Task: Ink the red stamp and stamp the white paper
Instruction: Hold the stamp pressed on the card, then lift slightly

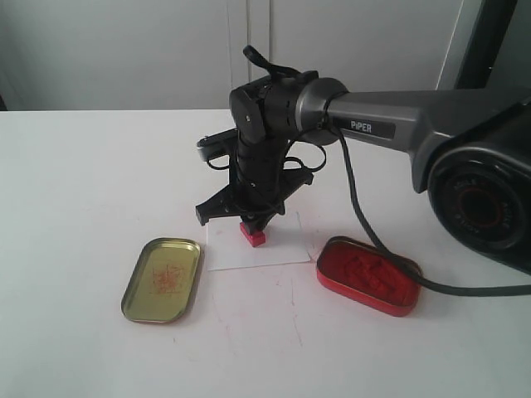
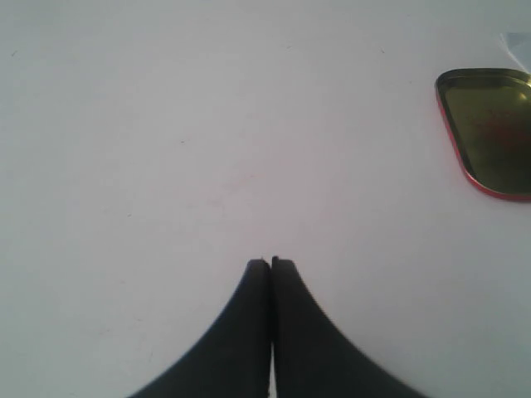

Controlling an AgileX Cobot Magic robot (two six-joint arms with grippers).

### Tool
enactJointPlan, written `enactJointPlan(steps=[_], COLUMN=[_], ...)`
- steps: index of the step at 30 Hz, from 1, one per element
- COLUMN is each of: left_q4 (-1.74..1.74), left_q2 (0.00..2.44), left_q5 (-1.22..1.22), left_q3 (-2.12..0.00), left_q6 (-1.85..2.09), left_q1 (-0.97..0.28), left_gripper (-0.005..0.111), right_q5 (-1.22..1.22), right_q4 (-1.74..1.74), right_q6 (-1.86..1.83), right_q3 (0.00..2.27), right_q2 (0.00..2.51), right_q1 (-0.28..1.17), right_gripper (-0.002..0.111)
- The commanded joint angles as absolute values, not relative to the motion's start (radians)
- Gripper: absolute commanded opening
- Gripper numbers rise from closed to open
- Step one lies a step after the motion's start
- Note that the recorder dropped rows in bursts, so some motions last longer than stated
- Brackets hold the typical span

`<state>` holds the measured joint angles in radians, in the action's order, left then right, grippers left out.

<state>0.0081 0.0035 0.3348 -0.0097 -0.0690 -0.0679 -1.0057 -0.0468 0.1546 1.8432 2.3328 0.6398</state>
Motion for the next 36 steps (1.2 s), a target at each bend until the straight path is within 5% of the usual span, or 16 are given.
enactJointPlan(steps=[1, 36], left_q4=[0.008, 0.008], left_q2=[0.0, 0.0], left_q5=[0.351, 0.351], left_q3=[0.0, 0.0], left_q6=[-0.071, -0.071], left_q1=[-0.067, -0.067], left_gripper=[0.0, 0.0], right_q5=[-0.985, -0.948], right_q4=[-0.086, -0.086], right_q6=[0.16, 0.16], right_q3=[1.794, 1.794], right_q2=[2.393, 2.17], right_q1=[0.639, 0.639], right_gripper=[0.0, 0.0])
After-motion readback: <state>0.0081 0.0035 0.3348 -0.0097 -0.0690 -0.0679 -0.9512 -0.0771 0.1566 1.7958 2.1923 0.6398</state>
